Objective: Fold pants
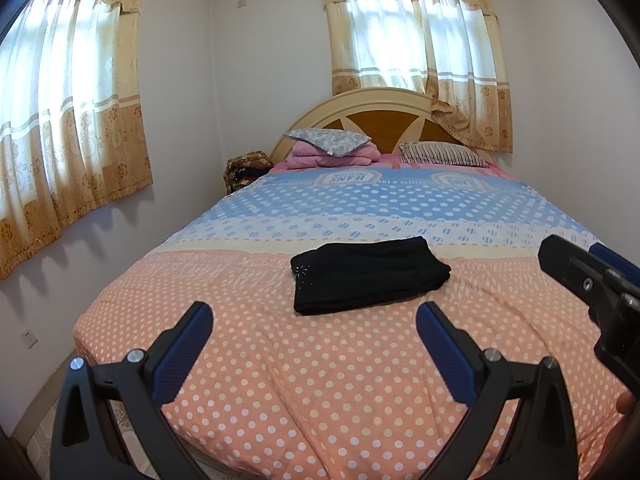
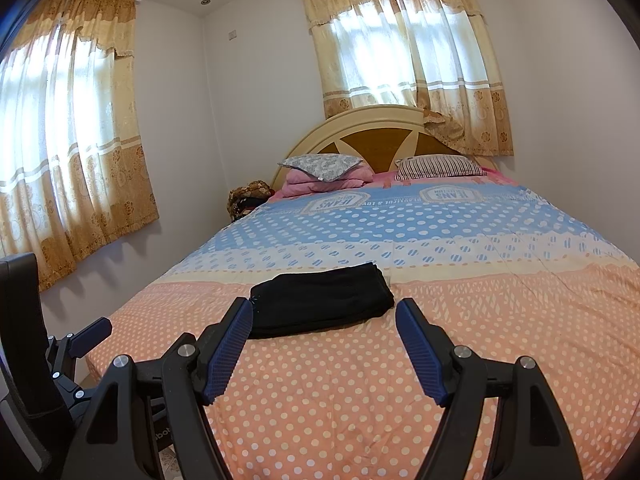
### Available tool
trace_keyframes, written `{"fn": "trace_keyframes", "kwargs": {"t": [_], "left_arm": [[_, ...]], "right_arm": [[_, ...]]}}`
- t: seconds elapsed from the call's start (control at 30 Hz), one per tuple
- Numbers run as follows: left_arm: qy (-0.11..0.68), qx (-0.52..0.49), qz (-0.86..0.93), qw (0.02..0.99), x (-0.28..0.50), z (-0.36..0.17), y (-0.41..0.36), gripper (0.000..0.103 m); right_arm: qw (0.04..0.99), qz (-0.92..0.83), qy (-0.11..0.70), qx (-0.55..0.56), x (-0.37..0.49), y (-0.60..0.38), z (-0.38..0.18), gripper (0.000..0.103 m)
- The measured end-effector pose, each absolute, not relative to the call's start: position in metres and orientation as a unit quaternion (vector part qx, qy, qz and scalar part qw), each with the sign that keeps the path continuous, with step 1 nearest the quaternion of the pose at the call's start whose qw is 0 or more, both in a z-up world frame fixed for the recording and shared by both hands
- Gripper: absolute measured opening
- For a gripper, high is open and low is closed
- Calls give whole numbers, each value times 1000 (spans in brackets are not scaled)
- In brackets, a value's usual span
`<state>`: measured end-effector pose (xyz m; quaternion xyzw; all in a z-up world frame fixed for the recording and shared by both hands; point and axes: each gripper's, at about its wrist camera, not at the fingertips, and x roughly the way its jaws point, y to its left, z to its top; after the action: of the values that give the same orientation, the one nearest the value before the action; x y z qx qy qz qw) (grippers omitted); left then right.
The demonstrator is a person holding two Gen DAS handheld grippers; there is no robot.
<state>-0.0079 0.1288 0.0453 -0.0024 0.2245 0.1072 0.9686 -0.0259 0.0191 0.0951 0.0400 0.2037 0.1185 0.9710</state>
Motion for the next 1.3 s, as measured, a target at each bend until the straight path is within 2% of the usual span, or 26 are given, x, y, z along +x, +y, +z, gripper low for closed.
{"fn": "trace_keyframes", "kwargs": {"t": [1.3], "left_arm": [[255,-15,87,963,0,35,130,103]], "right_arm": [[970,112,211,46,-23,19,88,75]]}}
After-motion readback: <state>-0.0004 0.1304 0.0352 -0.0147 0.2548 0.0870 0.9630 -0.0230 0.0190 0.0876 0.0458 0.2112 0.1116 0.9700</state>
